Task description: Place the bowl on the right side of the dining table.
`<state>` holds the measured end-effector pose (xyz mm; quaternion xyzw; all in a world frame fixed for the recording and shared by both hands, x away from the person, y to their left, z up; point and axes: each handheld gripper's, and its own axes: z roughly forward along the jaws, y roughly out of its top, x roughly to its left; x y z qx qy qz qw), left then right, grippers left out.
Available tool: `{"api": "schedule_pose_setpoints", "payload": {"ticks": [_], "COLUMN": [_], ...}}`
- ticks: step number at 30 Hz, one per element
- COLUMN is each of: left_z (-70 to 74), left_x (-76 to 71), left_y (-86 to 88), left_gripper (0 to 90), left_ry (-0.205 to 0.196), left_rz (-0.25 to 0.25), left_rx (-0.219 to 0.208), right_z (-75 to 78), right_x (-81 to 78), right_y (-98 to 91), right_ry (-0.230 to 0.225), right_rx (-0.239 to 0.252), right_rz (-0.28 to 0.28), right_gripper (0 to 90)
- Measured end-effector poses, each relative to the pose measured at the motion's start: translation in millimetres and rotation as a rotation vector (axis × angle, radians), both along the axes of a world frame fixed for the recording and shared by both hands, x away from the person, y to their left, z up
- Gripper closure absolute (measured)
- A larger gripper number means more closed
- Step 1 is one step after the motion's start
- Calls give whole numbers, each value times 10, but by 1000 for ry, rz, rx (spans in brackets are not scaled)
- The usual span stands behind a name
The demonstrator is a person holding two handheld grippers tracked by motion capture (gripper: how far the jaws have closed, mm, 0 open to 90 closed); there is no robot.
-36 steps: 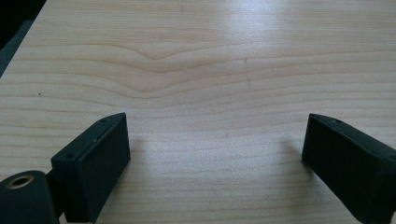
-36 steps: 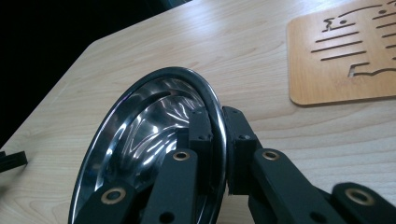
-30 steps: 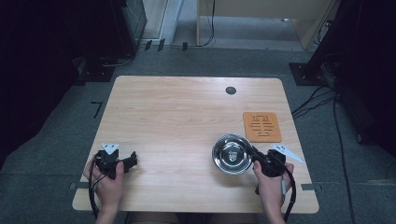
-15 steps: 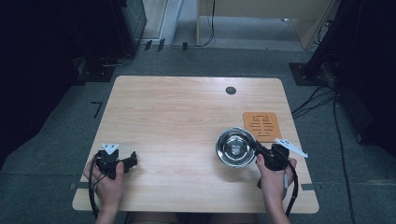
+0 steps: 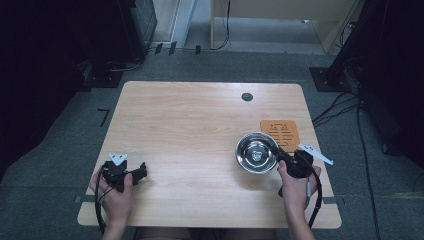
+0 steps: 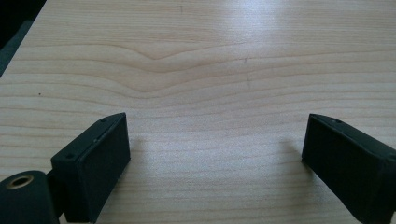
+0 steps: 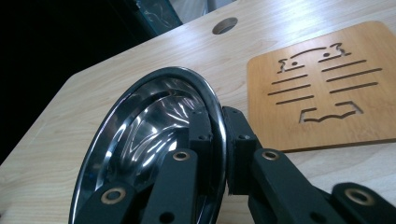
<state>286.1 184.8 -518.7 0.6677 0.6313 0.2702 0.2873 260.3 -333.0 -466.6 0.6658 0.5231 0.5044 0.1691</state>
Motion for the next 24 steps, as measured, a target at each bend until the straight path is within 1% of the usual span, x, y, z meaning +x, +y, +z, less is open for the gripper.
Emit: {"api": "schedule_pose_setpoints", "payload": {"ticks": [16,24], "left_z": [0,0], "left_x": [0,0], "left_y": [0,1], "left_gripper": [74,74], "left_ry": [0,0], "left_rz": [0,0], "left_rx": [1,1], "right_z": [-4,-28], "right_x": [138,197], "right_y": [-130,-200], "right_ry": [10,20], "right_rx": [4,19], "right_rz": [-50,-74], "right_gripper": [848,848]}}
